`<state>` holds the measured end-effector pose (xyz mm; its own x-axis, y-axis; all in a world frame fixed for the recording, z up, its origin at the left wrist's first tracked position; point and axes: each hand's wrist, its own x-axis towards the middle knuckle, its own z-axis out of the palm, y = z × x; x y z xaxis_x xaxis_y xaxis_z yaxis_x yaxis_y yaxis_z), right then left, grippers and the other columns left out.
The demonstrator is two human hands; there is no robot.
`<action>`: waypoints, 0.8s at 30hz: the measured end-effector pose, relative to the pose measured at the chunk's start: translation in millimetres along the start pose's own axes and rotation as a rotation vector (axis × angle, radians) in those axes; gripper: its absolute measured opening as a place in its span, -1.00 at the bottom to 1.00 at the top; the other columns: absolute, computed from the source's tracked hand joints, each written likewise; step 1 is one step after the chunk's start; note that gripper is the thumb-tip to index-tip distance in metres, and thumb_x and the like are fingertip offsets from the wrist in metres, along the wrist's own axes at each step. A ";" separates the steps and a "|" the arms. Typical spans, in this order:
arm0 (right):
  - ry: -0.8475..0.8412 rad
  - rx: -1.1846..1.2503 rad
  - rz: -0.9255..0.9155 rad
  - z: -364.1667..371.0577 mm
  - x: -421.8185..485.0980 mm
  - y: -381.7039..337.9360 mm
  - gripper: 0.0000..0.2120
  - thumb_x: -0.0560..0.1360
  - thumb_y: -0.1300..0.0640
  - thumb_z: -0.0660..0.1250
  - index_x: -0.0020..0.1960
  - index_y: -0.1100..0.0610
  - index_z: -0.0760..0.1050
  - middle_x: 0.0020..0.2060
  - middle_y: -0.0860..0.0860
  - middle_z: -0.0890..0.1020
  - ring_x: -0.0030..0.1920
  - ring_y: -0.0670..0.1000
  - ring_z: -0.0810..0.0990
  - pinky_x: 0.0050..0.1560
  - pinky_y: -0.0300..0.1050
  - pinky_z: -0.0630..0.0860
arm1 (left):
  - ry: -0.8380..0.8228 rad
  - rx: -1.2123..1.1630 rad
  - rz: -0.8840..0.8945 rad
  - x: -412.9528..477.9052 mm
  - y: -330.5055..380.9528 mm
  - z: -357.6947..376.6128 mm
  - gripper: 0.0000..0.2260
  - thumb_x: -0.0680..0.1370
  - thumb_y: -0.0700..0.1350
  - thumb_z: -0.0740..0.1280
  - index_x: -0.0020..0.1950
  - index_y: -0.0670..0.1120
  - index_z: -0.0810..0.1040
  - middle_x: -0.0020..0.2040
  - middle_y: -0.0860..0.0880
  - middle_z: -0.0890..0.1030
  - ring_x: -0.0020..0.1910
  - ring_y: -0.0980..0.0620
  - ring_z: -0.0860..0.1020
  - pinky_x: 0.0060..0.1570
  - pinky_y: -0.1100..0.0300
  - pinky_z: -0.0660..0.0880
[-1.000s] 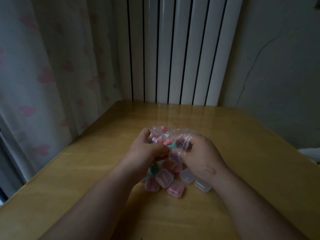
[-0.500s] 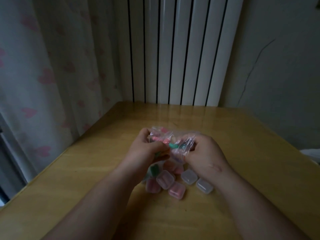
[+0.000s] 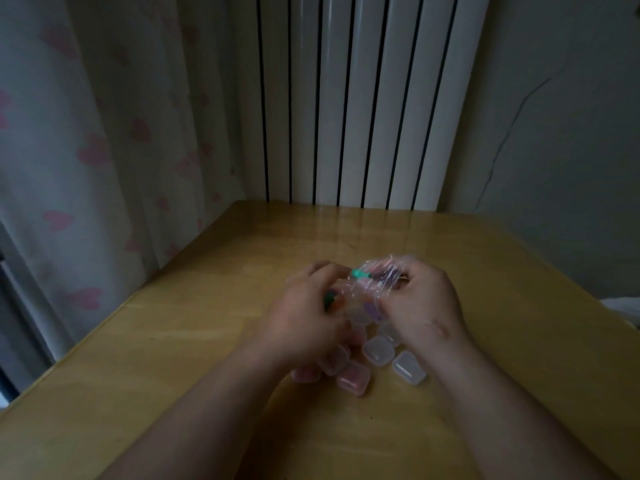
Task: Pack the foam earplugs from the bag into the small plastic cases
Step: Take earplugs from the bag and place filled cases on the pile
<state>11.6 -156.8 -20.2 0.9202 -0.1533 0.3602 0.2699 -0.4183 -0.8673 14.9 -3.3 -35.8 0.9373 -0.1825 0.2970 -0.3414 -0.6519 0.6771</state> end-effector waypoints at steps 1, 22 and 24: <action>-0.008 0.009 0.009 -0.7 -0.2 -0.9 -0.83 0.37 0.17 0.55 -0.17 -0.06 0.61 -0.19 -0.14 0.68 -0.16 -0.14 0.65 -0.23 -0.30 0.56 | 0.014 0.010 -0.012 -0.7 1.0 2.0 -0.60 0.53 -0.14 0.36 0.28 0.22 0.42 0.07 0.29 0.46 -0.19 0.30 0.53 -0.32 0.40 0.53; -0.058 -0.041 0.042 -5.2 -1.2 8.0 -0.81 0.42 0.25 0.48 -0.15 -0.04 0.58 -0.23 -0.05 0.68 -0.20 -0.04 0.69 -0.13 -0.18 0.61 | 0.330 0.103 -0.458 23.2 -52.2 -11.6 -0.93 0.51 -0.08 0.39 -0.03 0.04 0.57 -0.12 0.01 0.62 -0.17 0.03 0.57 -0.28 0.14 0.50; -0.081 -0.027 0.095 -5.0 -2.0 10.3 -0.84 0.43 0.27 0.47 -0.14 0.02 0.59 -0.23 -0.01 0.69 -0.24 -0.01 0.70 -0.16 -0.17 0.63 | 0.139 0.192 -0.478 23.8 -55.5 -8.0 -0.79 0.48 0.05 0.41 0.08 0.03 0.60 0.04 -0.02 0.65 -0.02 0.00 0.59 -0.07 0.08 0.57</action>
<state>11.2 -165.2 -28.1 0.9614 -0.1210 0.2471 0.1738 -0.4293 -0.8863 55.7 34.4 -60.9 0.9626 0.2586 0.0808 0.1525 -0.7636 0.6274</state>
